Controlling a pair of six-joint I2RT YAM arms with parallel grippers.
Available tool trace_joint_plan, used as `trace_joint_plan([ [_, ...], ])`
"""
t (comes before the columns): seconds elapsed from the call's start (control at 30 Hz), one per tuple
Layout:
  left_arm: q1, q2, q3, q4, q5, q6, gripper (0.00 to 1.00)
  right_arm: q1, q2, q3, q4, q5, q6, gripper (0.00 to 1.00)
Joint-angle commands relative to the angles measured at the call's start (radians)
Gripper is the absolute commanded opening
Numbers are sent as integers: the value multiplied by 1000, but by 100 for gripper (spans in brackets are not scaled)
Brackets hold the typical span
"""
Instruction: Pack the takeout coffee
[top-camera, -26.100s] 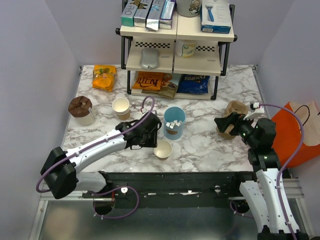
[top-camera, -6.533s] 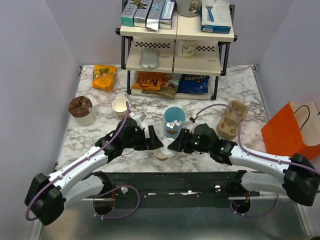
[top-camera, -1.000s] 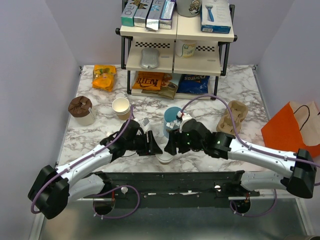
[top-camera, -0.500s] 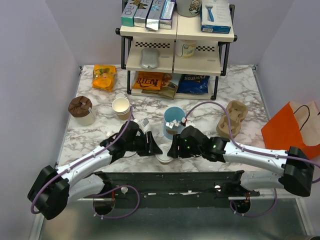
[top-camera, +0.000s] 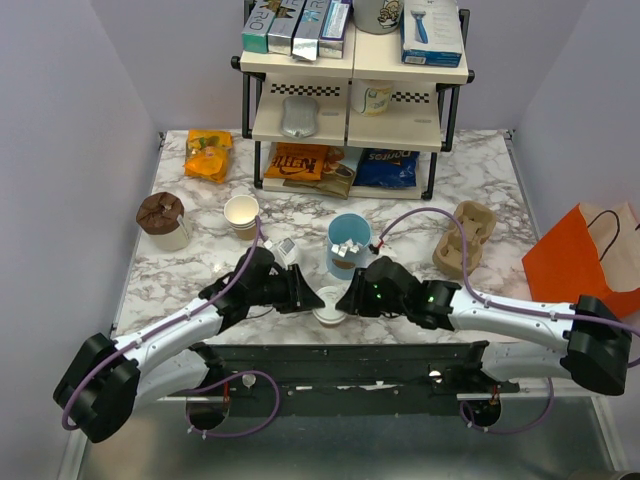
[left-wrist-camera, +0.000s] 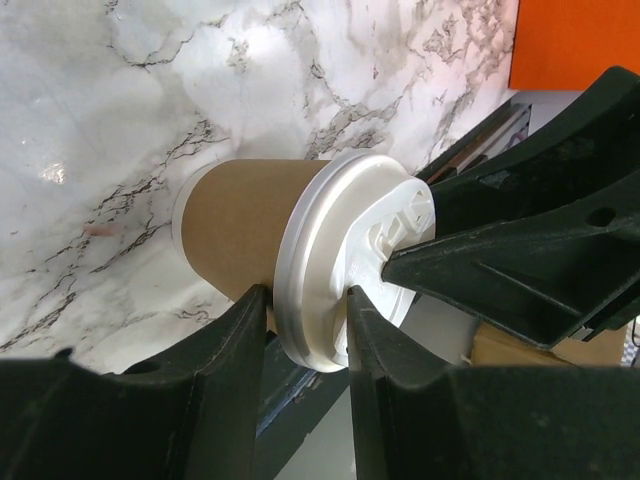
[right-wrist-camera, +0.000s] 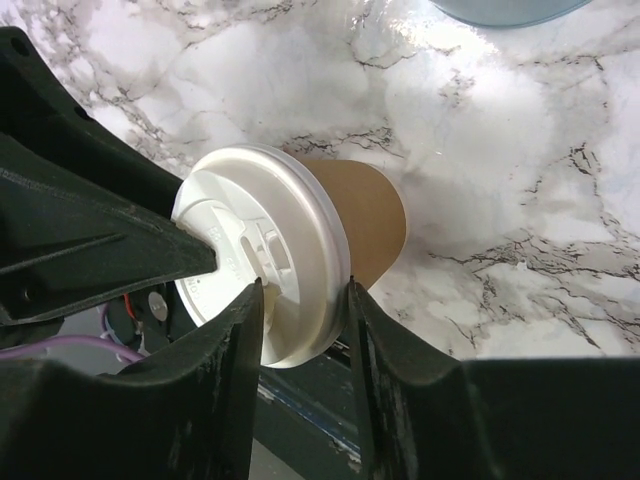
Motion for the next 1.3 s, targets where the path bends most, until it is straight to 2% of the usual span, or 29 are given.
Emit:
trace_joint_plan([
  [0.0,-1,38,-63,-89,-147,4,39,-4,35,-58,-60,83,15,42],
  [0.07,-1,29,-55,-122,-167,10,49,-7,36,-61,-60,70,15,40],
  [0.17,-1,11,-40,-136,-167,21,59,-10,31,-55,-61,56,14,40],
  [0.33,-1,-11,0,-147,-152,36,67,-10,18,-38,-61,73,-2,40],
  [0.43,-1,-26,26,-144,-139,50,80,-10,18,-10,-61,72,-26,43],
  [0.47,-1,-31,32,-144,-141,53,92,-8,22,-3,-60,70,-32,45],
  [0.53,-1,-45,54,-155,-145,65,99,-8,28,17,-63,72,-37,52],
  [0.67,-1,-66,86,-219,-161,102,99,-11,39,53,-80,81,-52,67],
  [0.87,-1,-94,104,-236,-158,110,99,-13,15,97,-121,110,-71,78],
  [1.13,-1,-72,129,-239,-149,130,99,-11,-91,86,-164,150,-163,85],
  [1.27,-1,-69,141,-230,-133,137,99,-24,-146,63,-195,176,-166,95],
])
